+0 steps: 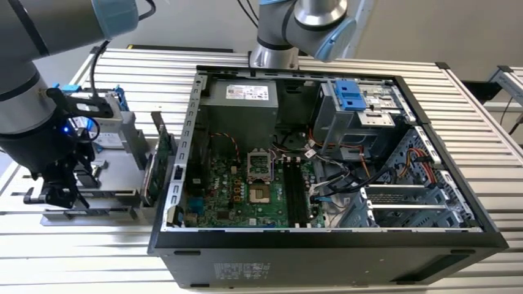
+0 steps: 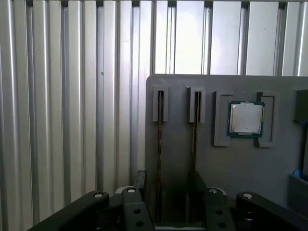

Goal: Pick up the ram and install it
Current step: 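Pick up the ram and move it above insertion slot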

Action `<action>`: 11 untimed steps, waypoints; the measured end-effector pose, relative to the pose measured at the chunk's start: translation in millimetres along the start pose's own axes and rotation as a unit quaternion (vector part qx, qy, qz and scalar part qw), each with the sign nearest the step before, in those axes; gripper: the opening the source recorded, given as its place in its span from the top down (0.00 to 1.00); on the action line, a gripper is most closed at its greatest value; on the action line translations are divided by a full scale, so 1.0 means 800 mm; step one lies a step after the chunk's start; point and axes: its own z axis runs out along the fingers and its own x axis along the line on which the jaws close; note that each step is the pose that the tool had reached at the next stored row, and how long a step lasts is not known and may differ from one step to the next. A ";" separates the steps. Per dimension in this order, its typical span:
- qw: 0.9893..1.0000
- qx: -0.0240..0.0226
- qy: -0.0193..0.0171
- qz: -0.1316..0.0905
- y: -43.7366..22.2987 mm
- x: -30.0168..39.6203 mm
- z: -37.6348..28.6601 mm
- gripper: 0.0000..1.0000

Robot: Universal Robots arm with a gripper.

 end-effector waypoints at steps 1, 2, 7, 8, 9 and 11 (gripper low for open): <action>1.000 0.000 0.000 0.000 0.0000 0.0001 0.0013 0.00; 1.000 0.000 0.000 0.000 0.0000 0.0001 0.0027 0.00; 1.000 0.000 0.000 0.000 0.0001 0.0005 0.0096 0.00; 1.000 0.000 0.000 0.000 0.0001 0.0006 0.0110 0.00; 1.000 0.000 0.000 0.000 0.0002 0.0006 0.0123 0.00; 1.000 0.000 0.000 0.000 0.0002 0.0007 0.0150 0.00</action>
